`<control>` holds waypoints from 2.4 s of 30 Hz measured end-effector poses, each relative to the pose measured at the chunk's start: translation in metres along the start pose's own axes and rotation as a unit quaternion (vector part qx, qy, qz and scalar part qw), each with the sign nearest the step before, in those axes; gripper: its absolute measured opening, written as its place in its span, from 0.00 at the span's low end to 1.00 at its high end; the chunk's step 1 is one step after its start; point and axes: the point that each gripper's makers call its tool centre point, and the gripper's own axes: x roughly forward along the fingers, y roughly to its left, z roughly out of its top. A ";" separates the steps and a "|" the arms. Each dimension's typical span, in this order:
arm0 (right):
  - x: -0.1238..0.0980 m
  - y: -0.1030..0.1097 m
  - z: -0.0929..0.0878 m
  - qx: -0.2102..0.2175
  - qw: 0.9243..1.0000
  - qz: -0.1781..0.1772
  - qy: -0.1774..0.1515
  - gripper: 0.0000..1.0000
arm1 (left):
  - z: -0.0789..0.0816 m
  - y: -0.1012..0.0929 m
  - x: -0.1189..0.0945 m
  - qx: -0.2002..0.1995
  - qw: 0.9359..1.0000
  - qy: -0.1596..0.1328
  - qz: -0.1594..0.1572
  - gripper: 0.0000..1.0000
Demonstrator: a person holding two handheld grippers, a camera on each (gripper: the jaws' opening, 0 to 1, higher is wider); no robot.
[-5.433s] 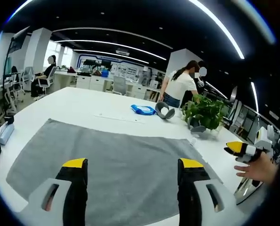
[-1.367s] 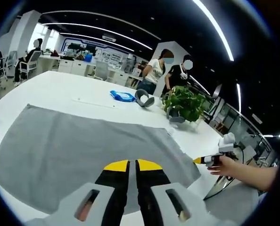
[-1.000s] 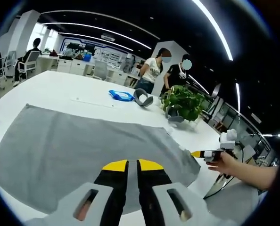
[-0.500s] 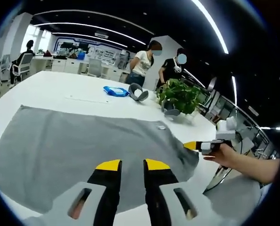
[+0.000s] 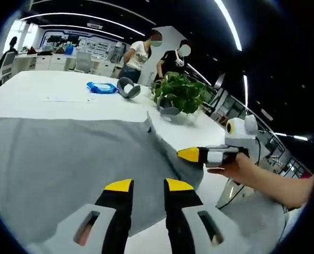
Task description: Fold the towel on the table until its edges align and the towel forms a compact rectangular stack.
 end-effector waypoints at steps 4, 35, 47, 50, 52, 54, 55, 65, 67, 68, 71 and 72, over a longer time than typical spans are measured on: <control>0.004 0.006 -0.003 -0.010 1.000 0.008 0.009 0.00 | 0.006 -0.012 0.027 0.000 1.000 0.020 -0.024 0.23; 0.009 0.028 -0.002 -0.026 0.998 0.053 0.012 0.00 | 0.024 0.003 0.167 -0.035 0.995 0.091 -0.029 0.21; 0.013 0.038 -0.005 -0.028 0.996 0.079 0.018 0.00 | 0.024 0.021 0.183 -0.038 0.995 0.094 -0.009 0.14; 0.013 0.041 -0.005 -0.024 0.996 0.087 0.018 0.00 | 0.027 0.022 0.178 -0.015 0.996 0.087 -0.002 0.11; 0.013 0.044 -0.005 -0.024 0.995 0.094 0.018 0.00 | 0.030 0.023 0.174 -0.006 0.997 0.082 0.002 0.10; 0.011 0.050 -0.004 -0.022 0.994 0.105 0.018 0.00 | 0.034 0.024 0.172 -0.005 0.997 0.077 0.004 0.09; 0.009 0.053 -0.004 -0.024 0.994 0.108 0.018 0.00 | 0.038 0.025 0.170 -0.006 0.997 0.073 0.005 0.09; 0.000 0.075 0.006 -0.023 0.991 0.133 0.004 0.00 | 0.059 0.032 0.144 -0.004 0.999 0.049 0.018 0.05; -0.004 0.081 0.010 -0.020 0.990 0.136 -0.003 0.00 | 0.063 0.033 0.139 -0.011 0.999 0.046 0.022 0.05; -0.005 0.083 0.012 -0.018 0.990 0.139 -0.005 0.00 | 0.063 0.034 0.138 -0.012 0.999 0.045 0.023 0.04; -0.008 0.092 0.014 -0.018 0.989 0.145 -0.006 0.00 | 0.066 0.034 0.133 -0.012 0.999 0.043 0.026 0.04; -0.009 0.096 0.016 -0.019 0.989 0.148 -0.006 0.00 | 0.068 0.033 0.131 -0.012 0.999 0.040 0.027 0.04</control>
